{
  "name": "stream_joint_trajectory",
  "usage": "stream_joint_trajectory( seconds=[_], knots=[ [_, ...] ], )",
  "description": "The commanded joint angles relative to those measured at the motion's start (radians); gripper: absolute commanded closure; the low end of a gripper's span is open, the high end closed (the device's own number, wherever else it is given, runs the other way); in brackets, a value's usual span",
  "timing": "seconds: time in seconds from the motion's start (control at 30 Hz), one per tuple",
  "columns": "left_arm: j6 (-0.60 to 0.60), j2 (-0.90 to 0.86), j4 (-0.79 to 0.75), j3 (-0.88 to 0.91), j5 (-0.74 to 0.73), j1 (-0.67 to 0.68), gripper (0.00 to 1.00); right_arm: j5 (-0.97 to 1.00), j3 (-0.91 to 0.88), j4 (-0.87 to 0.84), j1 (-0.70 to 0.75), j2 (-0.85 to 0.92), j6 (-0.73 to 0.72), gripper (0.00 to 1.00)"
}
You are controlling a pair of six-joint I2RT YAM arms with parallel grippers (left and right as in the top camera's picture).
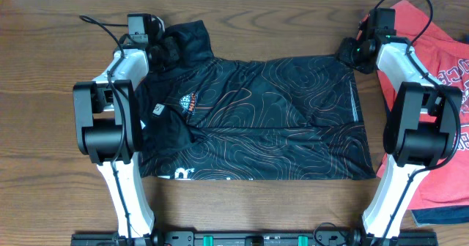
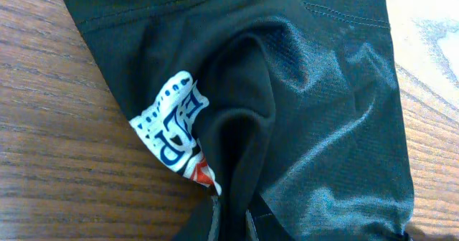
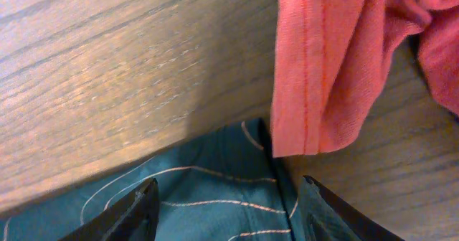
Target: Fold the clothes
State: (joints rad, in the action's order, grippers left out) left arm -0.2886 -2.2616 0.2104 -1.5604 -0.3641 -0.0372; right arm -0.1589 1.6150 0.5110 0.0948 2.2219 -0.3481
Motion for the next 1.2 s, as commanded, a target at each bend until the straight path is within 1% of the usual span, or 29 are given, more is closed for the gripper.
stream_joint_trajectory(
  seconds=[0.0,0.07,0.13,0.2,0.27,0.3,0.33,0.37,0.47,0.63,0.8,0.9,1.17],
  knots=[
    [-0.001,-0.006,0.031,0.008,0.010,0.003,0.88,0.026,0.017,-0.008,-0.018,0.043,-0.028,0.43],
    [-0.001,-0.006,0.040,0.008,0.009,0.003,0.89,0.037,0.017,-0.006,-0.018,0.058,-0.060,0.50],
    [-0.001,-0.006,0.045,0.008,0.010,0.003,0.88,0.043,0.017,-0.007,-0.018,0.072,-0.079,0.61],
    [-0.001,-0.006,0.048,0.008,0.009,0.003,0.88,0.045,0.017,-0.011,-0.018,0.080,-0.080,0.76],
    [-0.001,-0.006,0.050,0.008,0.009,0.003,0.89,0.045,0.017,-0.010,-0.018,0.081,-0.082,0.94],
    [-0.001,-0.006,0.050,0.008,0.009,0.003,0.90,0.045,0.017,-0.010,-0.018,0.081,-0.082,0.99],
    [-0.001,-0.006,0.050,0.008,0.008,0.003,0.93,0.045,0.018,-0.010,-0.018,0.081,-0.082,0.99],
    [-0.001,-0.005,0.051,0.008,0.007,0.003,0.94,0.045,0.018,-0.007,-0.018,0.080,-0.082,0.99],
    [0.000,0.016,0.072,0.008,0.003,0.000,0.94,0.045,0.018,0.016,-0.013,0.078,-0.082,0.99],
    [0.042,0.114,0.149,0.008,-0.026,-0.012,0.94,0.047,0.018,0.077,0.010,0.036,-0.081,0.99],
    [0.047,0.229,0.287,0.008,-0.033,-0.020,0.94,0.048,0.018,0.145,0.025,-0.064,-0.037,0.99],
    [0.108,0.298,0.390,0.008,-0.033,-0.026,0.94,0.061,0.018,0.232,0.025,-0.143,-0.009,0.99],
    [0.112,0.451,0.699,0.008,-0.033,-0.108,0.94,0.248,0.018,0.508,0.025,-0.329,-0.010,0.99]
  ],
)
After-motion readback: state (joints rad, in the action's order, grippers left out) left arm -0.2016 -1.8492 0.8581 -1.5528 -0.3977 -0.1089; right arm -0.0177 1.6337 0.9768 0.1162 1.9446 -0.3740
